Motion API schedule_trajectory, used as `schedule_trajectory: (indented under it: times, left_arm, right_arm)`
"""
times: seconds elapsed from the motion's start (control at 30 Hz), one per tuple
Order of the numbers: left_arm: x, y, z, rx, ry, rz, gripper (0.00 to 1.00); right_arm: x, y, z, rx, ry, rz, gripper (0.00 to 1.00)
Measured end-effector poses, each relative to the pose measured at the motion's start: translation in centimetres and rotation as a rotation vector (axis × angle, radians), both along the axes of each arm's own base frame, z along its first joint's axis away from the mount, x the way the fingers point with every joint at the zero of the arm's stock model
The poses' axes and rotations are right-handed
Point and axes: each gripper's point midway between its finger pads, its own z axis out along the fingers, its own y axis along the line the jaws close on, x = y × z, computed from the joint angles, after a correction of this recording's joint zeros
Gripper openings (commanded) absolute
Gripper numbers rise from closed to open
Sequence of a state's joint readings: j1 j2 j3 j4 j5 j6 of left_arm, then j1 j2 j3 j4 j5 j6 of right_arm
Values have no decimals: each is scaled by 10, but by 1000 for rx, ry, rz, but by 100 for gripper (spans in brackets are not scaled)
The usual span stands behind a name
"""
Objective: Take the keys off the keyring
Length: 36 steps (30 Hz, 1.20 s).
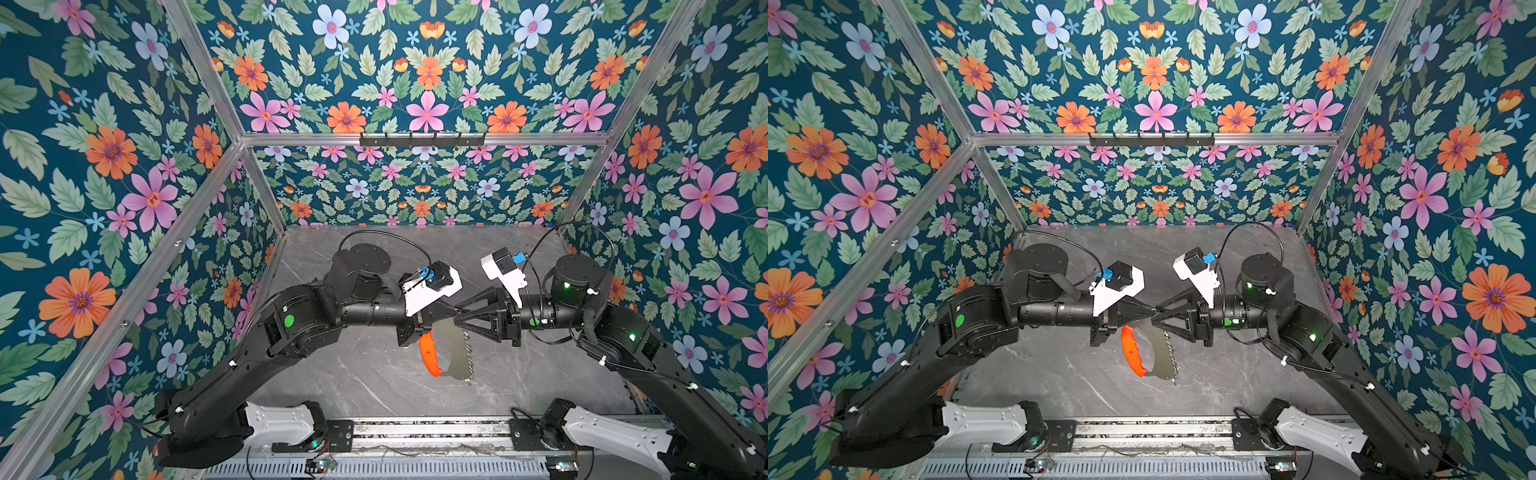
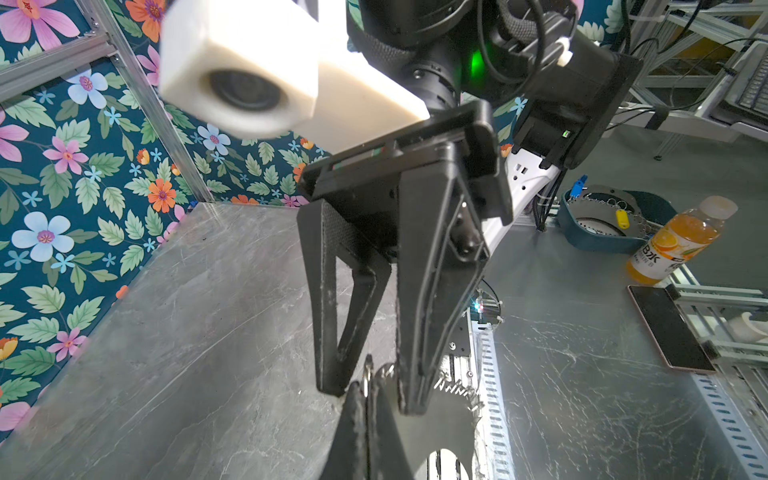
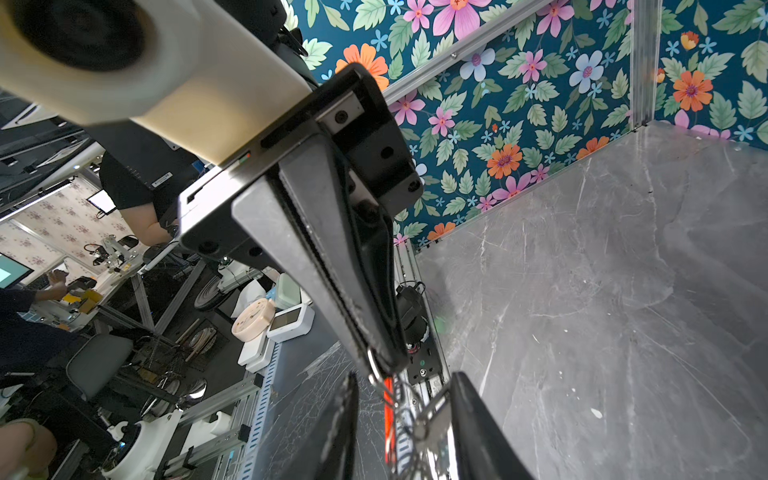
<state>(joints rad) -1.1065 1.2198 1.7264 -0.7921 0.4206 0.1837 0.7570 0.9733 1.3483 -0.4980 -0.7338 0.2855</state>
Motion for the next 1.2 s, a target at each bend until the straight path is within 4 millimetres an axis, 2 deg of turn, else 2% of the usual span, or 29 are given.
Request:
schedule_trajectory:
  times: [0.53, 0.67, 0.87, 1.2]
  left_arm:
    - [2, -3, 0, 2, 12, 8, 0]
    - [2, -3, -1, 6, 14, 8, 0]
    - [3, -3, 1, 7, 19, 14, 21]
    - [2, 0, 10, -1, 16, 22, 35]
  right_arm:
    - [-2, 0, -1, -7, 4, 14, 0]
    - [-2, 0, -1, -9, 7, 14, 0]
    - [-4, 0, 0, -16, 15, 23, 0]
    - [0, 2, -5, -76, 28, 24, 0]
